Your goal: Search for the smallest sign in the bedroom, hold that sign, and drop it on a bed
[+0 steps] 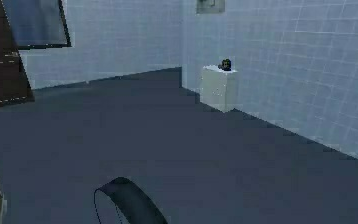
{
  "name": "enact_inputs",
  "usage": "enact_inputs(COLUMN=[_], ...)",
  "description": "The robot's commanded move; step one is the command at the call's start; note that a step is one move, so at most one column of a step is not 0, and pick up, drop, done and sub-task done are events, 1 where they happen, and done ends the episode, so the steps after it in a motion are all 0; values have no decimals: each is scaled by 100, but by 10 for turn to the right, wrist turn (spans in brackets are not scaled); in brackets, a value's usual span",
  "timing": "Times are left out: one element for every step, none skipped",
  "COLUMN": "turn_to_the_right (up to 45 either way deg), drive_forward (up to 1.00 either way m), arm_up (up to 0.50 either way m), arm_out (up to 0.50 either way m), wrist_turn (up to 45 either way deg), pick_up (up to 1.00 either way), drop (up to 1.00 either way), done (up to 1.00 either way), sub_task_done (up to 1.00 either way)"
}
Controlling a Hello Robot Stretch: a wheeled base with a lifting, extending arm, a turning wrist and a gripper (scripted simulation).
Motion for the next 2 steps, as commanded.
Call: enact_inputs(turn_to_the_right=[-180,450], drive_forward=[0,0], arm_up=[0,0], arm_out=[0,0], wrist_turn=[0,0], pick_up=[0,0], drop=[0,0], done=[0,0], sub_task_done=[0,0])
